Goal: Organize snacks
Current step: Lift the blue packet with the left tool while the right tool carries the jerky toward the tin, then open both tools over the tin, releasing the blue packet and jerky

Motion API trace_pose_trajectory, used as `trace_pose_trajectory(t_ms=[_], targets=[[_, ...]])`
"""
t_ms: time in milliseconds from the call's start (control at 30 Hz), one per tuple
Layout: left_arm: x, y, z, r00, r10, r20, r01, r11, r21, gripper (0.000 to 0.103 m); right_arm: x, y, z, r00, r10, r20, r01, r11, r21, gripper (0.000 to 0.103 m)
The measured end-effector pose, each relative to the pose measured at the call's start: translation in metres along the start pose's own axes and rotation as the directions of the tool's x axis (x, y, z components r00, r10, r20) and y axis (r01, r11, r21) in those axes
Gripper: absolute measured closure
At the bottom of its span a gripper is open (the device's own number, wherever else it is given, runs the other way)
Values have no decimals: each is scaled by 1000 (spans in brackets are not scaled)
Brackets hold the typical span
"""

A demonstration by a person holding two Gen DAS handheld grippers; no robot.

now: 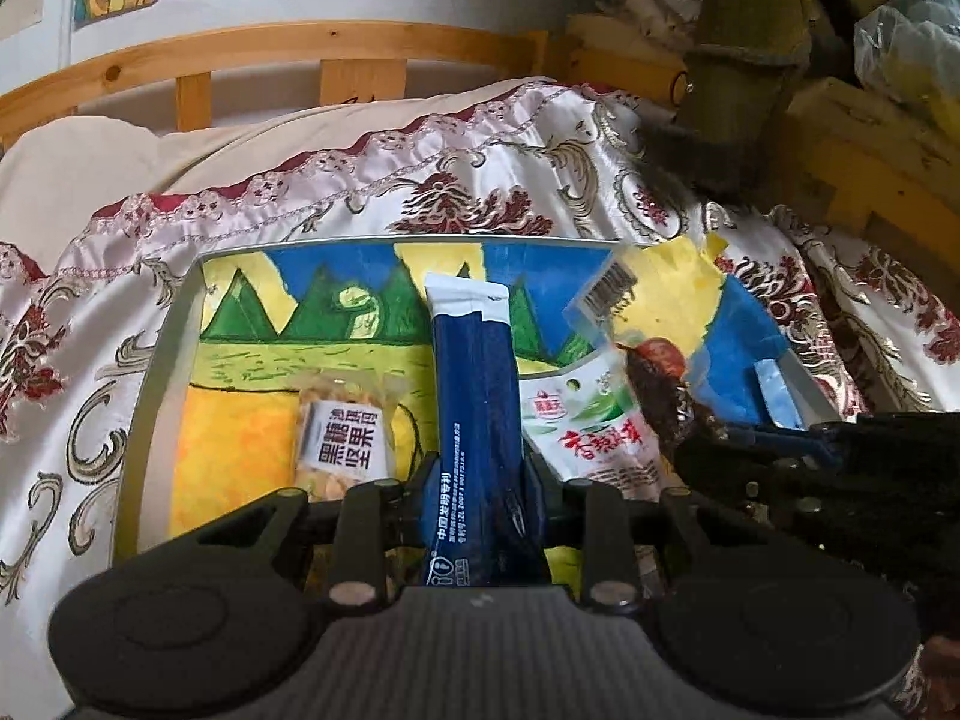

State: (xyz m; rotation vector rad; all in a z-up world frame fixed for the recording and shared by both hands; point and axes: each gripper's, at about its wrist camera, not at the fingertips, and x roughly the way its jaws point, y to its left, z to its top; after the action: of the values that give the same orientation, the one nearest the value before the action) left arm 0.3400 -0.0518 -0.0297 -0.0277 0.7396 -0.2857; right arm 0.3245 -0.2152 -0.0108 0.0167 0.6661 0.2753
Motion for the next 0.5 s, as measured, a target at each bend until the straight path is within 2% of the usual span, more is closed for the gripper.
trace_pose_trajectory(t_ms=[300,500], targets=[[5,2,0,1000,8,-14,-8,1000,-11,71,4,-2,-4,1000,-11,-12,11,1000,-8,91],[1,2,2,999,15,-34,-17,999,-37,65,-1,-3,-4,1000,-11,-5,11,1000,-1,78]])
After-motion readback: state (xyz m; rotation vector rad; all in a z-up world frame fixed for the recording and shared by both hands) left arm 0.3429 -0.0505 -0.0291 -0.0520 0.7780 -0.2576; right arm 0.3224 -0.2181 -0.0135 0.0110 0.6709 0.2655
